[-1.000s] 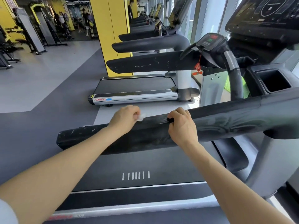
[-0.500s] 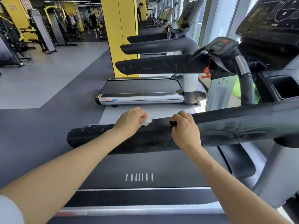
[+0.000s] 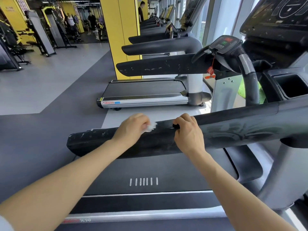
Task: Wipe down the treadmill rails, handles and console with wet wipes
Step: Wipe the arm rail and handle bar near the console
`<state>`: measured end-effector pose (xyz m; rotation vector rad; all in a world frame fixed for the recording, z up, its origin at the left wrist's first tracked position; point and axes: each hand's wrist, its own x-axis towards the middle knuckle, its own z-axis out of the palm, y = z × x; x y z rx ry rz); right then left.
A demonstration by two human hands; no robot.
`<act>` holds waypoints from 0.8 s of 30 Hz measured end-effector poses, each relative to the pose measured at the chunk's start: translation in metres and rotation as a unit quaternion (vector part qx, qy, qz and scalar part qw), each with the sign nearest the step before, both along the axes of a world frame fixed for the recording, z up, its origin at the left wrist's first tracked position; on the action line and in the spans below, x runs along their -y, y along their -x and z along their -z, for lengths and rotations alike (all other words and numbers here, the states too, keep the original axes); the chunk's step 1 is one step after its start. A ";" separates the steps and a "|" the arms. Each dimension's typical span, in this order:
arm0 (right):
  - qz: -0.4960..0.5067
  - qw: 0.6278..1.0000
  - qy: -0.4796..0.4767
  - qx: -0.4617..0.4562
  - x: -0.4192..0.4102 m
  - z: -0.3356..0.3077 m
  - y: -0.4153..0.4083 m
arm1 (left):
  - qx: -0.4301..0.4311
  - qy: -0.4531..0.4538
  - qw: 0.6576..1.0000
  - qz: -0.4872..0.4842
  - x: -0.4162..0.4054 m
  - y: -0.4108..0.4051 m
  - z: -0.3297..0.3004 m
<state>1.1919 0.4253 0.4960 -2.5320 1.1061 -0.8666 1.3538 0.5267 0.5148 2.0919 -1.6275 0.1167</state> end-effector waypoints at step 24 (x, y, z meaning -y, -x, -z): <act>-0.004 1.000 0.006 0.011 -0.002 0.003 0.001 | 0.036 0.070 0.996 0.031 0.012 0.037 0.017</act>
